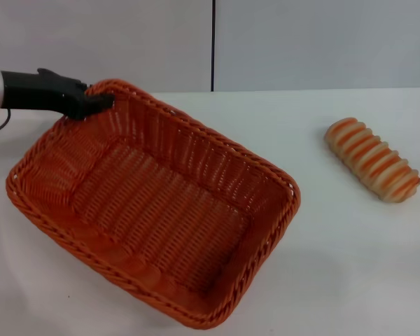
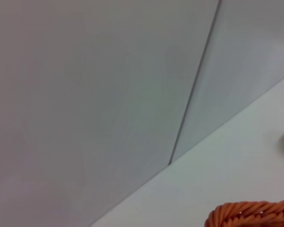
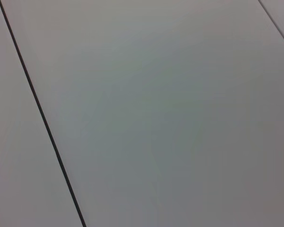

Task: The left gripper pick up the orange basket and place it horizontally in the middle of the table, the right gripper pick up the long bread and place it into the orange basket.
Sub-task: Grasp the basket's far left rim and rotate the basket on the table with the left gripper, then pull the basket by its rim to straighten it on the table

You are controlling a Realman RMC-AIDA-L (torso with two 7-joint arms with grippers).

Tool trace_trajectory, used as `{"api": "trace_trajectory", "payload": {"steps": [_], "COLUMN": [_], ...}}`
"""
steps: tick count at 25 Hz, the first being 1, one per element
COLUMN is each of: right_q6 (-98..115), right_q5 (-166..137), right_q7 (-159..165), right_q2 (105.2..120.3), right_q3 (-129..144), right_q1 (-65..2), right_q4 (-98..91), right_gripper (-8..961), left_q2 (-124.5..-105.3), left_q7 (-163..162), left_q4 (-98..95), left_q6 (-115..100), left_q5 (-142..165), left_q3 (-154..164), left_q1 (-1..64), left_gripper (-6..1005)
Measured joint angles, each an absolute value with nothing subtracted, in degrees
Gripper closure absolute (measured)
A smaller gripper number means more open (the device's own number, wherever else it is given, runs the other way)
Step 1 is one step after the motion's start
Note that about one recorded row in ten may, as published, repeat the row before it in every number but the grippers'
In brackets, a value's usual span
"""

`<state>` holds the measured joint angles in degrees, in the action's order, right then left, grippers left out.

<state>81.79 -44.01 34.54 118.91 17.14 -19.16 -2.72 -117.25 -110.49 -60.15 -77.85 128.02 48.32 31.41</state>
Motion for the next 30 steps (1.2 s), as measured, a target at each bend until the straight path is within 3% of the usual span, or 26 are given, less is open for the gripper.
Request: {"api": "trace_trajectory", "payload": {"steps": [30], "right_q6": [79.78], "right_q5": [-43.93], "right_q7": [34.57], "right_q2": [118.77], "right_q3": [17.14], "right_q1": [-19.52], "right_q4": [-2.93], "right_gripper": [352], "left_q2": [-118.21], "left_q7": [-127.26], "left_q4": [-62.37], "left_q6": [-79.61], "left_q5": [111.37], "left_q3": [38.19], "left_q1": [21.39], "left_gripper": [810]}}
